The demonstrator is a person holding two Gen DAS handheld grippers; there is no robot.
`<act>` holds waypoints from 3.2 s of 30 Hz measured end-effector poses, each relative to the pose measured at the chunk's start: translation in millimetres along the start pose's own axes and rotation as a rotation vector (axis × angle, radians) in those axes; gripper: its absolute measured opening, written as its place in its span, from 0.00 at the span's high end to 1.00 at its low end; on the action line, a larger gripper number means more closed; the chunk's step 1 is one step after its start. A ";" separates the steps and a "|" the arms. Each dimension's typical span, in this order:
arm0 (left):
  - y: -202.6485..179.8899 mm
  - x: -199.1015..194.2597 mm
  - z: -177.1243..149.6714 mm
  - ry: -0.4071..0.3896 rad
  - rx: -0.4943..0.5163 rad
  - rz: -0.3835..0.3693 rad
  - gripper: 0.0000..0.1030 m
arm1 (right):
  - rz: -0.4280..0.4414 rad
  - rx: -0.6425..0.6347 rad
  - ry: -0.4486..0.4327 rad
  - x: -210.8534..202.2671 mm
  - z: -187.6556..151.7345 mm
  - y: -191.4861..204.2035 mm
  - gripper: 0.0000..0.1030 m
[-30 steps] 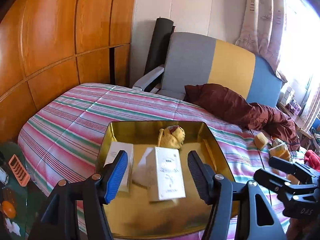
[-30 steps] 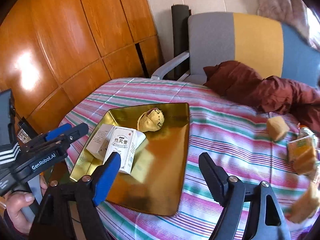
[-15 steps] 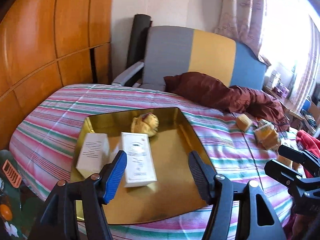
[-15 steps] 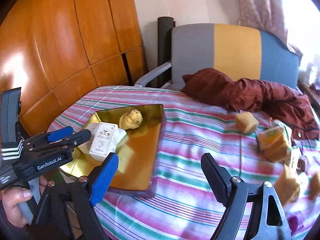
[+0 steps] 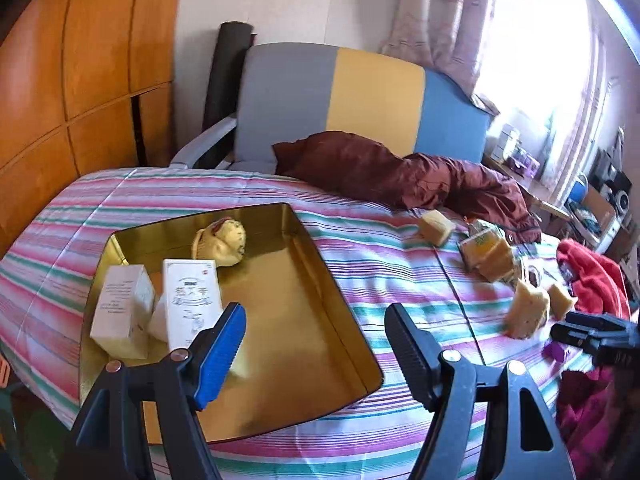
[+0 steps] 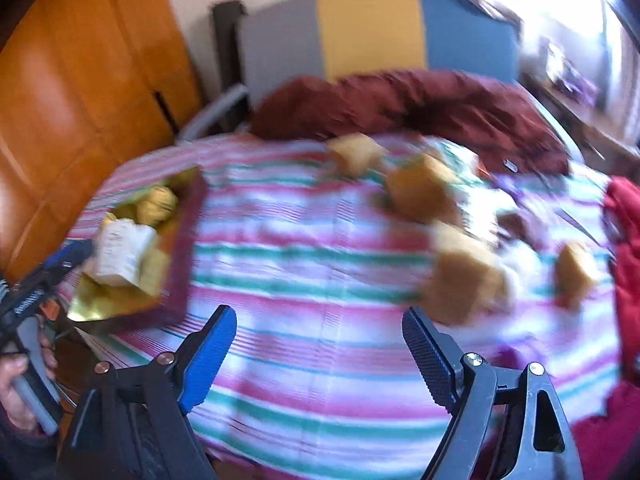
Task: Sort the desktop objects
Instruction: 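Grasp the purple packet with the right gripper while the left returns to the pile, then grasp the yellow sponge with the left gripper, then carry the packet and sponge to the tray while the right releases the packet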
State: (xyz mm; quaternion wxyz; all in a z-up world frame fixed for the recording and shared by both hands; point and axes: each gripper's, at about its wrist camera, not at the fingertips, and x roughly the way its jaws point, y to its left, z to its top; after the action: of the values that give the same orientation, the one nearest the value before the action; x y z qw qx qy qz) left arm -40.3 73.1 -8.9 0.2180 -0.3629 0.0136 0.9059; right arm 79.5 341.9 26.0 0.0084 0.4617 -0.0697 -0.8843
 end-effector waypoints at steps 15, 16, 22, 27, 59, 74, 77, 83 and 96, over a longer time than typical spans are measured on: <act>-62.7 27.4 7.6 0.049 0.156 -0.143 0.29 | -0.172 0.000 0.510 57.5 0.2 -147.5 0.31; -67.9 29.2 8.4 0.051 0.169 -0.151 0.29 | -0.190 -0.011 0.531 62.4 -0.3 -148.9 0.31; -98.4 41.6 10.8 0.076 0.233 -0.223 0.29 | -0.215 -0.003 0.611 81.1 -7.1 -163.6 0.32; -133.3 57.7 7.1 0.111 0.317 -0.312 0.29 | -0.171 0.035 0.656 88.0 -11.2 -176.2 0.48; -320.2 172.8 -18.9 0.308 0.465 -0.465 0.38 | -0.184 0.167 0.451 39.5 -16.3 -218.4 0.63; -244.4 108.4 -1.4 0.160 0.376 -0.448 0.45 | -0.077 0.146 0.272 9.2 -7.8 -226.8 0.63; -212.2 87.8 4.3 0.114 0.340 -0.393 0.44 | -0.090 0.080 0.240 8.1 1.6 -171.7 0.63; -140.5 55.1 13.9 0.048 0.222 -0.270 0.44 | 0.017 -0.017 0.184 35.9 22.5 -96.6 0.63; 9.1 -0.8 11.6 -0.030 -0.011 0.050 0.44 | 0.329 -0.220 0.141 68.9 44.3 93.5 0.63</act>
State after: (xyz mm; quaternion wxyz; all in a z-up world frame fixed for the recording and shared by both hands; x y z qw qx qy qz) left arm -51.0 66.7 -1.1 0.1933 -0.3501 0.0144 0.9164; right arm -0.9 249.0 7.1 0.2078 0.5012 -0.0463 -0.8388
